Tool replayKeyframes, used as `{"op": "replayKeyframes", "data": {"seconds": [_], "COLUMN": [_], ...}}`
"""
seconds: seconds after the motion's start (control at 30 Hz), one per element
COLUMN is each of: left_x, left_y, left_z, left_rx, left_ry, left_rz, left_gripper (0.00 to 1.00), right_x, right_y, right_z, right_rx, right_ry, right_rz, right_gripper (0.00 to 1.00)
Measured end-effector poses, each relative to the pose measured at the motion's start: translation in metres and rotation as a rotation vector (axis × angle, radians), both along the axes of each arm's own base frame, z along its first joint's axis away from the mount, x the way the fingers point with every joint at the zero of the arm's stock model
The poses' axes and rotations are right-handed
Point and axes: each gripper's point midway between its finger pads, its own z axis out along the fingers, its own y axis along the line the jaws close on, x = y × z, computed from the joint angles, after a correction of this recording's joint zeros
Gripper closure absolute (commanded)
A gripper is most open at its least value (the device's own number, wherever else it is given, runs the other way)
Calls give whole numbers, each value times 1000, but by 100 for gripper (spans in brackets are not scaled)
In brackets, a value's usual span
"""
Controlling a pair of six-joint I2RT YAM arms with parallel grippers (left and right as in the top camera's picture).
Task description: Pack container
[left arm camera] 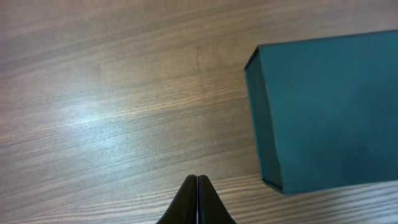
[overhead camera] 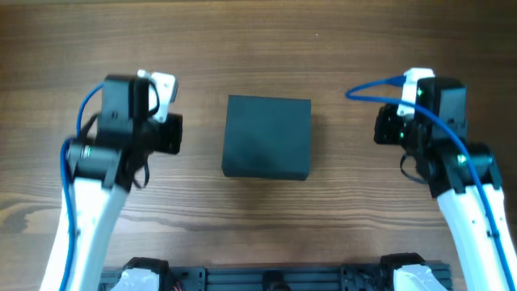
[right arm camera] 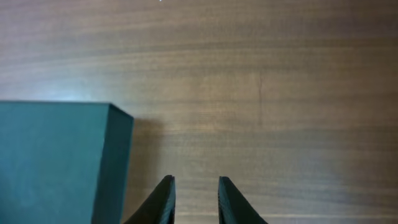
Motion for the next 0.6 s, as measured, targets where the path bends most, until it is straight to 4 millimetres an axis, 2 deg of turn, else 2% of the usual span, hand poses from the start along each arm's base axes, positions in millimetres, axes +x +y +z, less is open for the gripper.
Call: {"op": "replayKeyframes", "data": {"seconds": [0.2, 0.23, 0.27, 0.3, 0.33, 0.37, 0.6], "left_x": [-25, -28, -31, -32, -33, -34, -34], "left_y": [8, 10, 11, 12, 14, 14, 16], "left_z": [7, 11, 14, 16, 19, 21, 21], "left_rx": [-11, -14, -18, -18, -18, -20, -18], "left_ry": [-114, -133, -148, -159, -172, -179, -178], "left_rz": [31, 45, 54, 59, 68, 73, 89], "left_gripper": [89, 82, 66, 7, 0, 0, 0], "right_x": [-25, -28, -29, -29, -28, -26, -20], "right_y": [-2, -2, -2, -2, -2, -2, -2], "right_z": [-31, -35, -37, -37, -37, -35, -30], "right_rx": [-7, -7, -9, -10, -10, -11, -16], "right_ry": [57, 65, 69, 70, 65, 55, 20], "right_rz": [2, 2, 4, 6, 6, 7, 16], "right_gripper": [64, 63, 62, 42, 18, 0, 0]}}
